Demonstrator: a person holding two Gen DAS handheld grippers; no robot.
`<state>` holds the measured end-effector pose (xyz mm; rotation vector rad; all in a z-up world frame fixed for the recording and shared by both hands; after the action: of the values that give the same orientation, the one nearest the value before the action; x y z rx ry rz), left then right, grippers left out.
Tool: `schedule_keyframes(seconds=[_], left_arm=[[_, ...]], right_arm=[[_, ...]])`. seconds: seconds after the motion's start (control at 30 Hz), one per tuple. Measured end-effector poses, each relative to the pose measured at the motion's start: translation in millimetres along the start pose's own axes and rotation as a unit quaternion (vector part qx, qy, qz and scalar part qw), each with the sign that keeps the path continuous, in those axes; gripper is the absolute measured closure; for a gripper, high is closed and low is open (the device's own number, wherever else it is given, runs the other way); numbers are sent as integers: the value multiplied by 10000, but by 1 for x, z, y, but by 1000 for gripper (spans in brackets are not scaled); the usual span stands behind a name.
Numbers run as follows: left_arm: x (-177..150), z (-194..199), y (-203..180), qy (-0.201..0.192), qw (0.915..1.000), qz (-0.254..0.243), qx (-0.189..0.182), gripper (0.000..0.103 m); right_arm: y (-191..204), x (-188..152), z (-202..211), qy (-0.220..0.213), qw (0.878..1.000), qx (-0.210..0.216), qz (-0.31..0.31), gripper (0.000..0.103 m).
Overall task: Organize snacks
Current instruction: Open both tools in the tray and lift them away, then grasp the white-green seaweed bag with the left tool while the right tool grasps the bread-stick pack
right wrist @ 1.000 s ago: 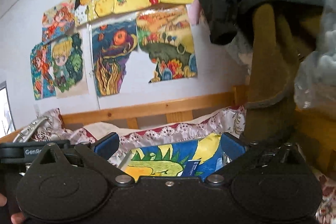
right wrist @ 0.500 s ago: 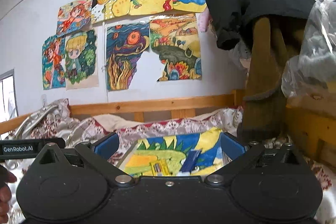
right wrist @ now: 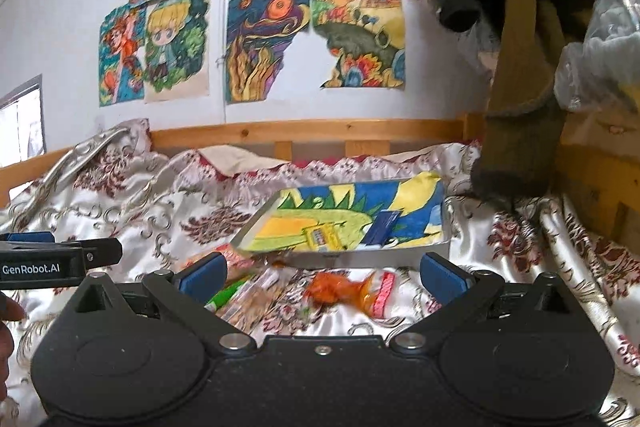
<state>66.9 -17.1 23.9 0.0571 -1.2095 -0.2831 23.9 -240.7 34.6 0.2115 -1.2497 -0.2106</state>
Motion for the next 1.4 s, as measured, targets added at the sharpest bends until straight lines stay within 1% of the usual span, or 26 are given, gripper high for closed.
schedule_keyframes(seconds=[0.17,0.4,0.53,1.03,1.23,1.4], left_arm=[[-13,-1,5,48,9999,-124,94,0],[-32,-18,-3,468,9978,-456,-67,0],[-39,-23,-3,624,9971,-430,-105,0],[-46,-39,5,954,9946,-405,50,0],[-47,-44,10,998,9945,-315,102,0],[-47,-52,15,971,9949,-206,171,0]], right_arm=[[1,-12,-9,253,9997,-1,43,1],[-2,-28,-27,731,9973,-40,-91,1],[-5,-34,-35,906,9957,-81,-167,1],[-10,-48,-56,1355,9902,-211,-261,1],[-11,-51,-60,1408,9892,-256,-315,1],[-11,-50,-64,1361,9897,-305,-307,1]])
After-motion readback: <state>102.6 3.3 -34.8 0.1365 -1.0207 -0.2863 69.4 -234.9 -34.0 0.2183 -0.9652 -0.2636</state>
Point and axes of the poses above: each gripper's, at about its wrist camera, not at the fingertips, and z roughly against the way its jaws point, y to its left, x to its top, the point moved 2 cm from there along -z, roughly the way its jaws point, and after that the axes turned 15 degrees about -z, right-handed, at the moved point
